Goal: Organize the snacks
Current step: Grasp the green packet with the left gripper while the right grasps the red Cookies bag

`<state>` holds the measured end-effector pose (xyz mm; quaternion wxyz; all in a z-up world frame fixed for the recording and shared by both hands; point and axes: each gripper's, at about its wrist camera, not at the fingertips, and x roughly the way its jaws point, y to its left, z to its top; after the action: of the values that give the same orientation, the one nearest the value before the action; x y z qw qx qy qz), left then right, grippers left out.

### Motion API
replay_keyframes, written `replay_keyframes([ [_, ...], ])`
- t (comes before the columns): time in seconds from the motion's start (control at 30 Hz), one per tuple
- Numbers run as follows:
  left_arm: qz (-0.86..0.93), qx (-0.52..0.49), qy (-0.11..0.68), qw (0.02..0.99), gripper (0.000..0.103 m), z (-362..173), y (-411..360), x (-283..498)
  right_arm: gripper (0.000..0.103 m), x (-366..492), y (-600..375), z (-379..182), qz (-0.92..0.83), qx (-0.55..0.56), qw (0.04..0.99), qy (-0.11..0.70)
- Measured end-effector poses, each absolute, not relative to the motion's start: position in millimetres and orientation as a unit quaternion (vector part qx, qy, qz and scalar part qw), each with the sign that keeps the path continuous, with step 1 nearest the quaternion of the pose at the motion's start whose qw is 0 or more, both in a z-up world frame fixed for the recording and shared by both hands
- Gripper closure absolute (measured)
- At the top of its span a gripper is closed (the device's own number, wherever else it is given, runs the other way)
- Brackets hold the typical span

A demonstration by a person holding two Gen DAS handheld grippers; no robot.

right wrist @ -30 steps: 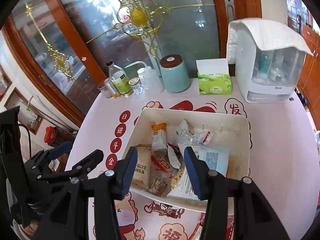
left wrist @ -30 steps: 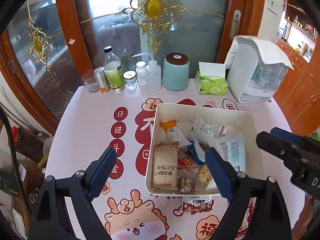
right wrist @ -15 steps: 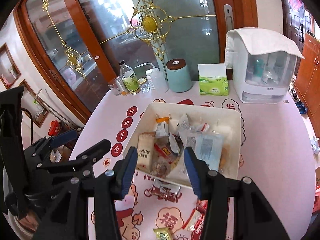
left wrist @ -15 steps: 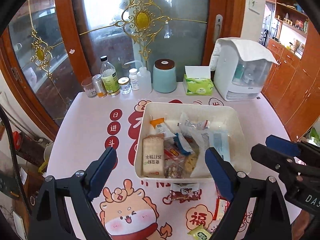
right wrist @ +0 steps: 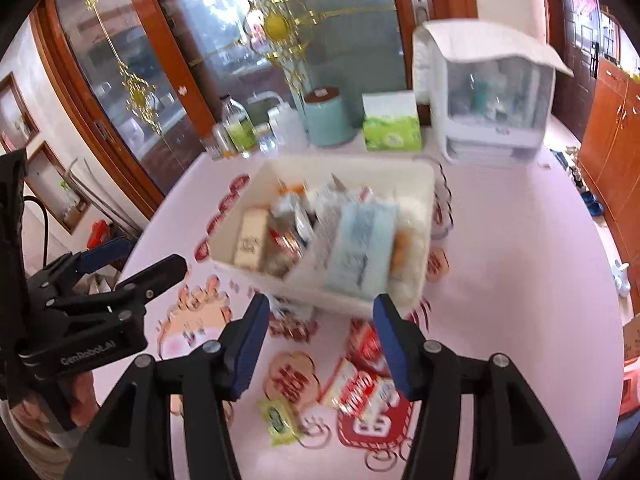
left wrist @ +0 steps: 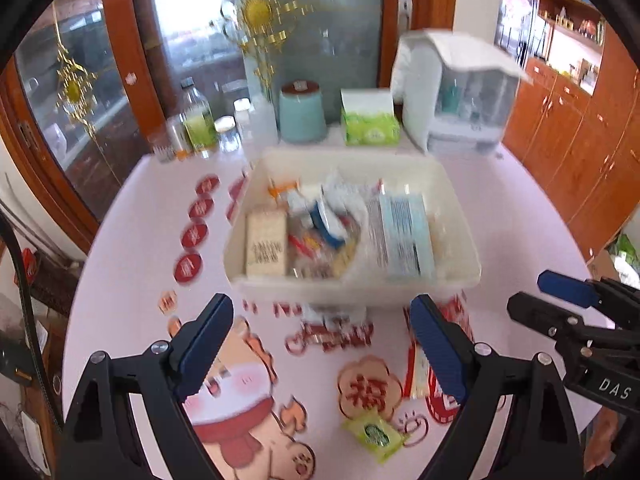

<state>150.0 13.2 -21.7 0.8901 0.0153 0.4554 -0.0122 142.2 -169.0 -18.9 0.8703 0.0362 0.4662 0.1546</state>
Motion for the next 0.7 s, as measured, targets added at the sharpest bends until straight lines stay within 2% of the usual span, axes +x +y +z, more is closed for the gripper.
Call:
replay_keyframes([
  [0.23,0.011,0.014,0.527,0.850,0.013,-103.2,-2.8,139.6,0.048,128.4,-186.1,-77.2,0.134,0.018,0.855,0.500],
  [0.5,0.031,-0.037,0.623,0.781,0.014,-195.8,-13.6,125.8,0.048,125.1,-203.6,-136.6,0.119,0.025,0.831,0.542],
  [0.6,0.041,-0.047,0.638,0.767,0.014,-214.9,-18.2,118.2,0.048,124.7,-204.7,-148.5,0.123,0.013,0.828,0.547],
  [0.7,0.048,-0.026,0.621,0.782,0.013,-215.0,-26.4,109.0,0.048,123.1,-205.3,-155.9,0.134,0.004,0.827,0.547],
])
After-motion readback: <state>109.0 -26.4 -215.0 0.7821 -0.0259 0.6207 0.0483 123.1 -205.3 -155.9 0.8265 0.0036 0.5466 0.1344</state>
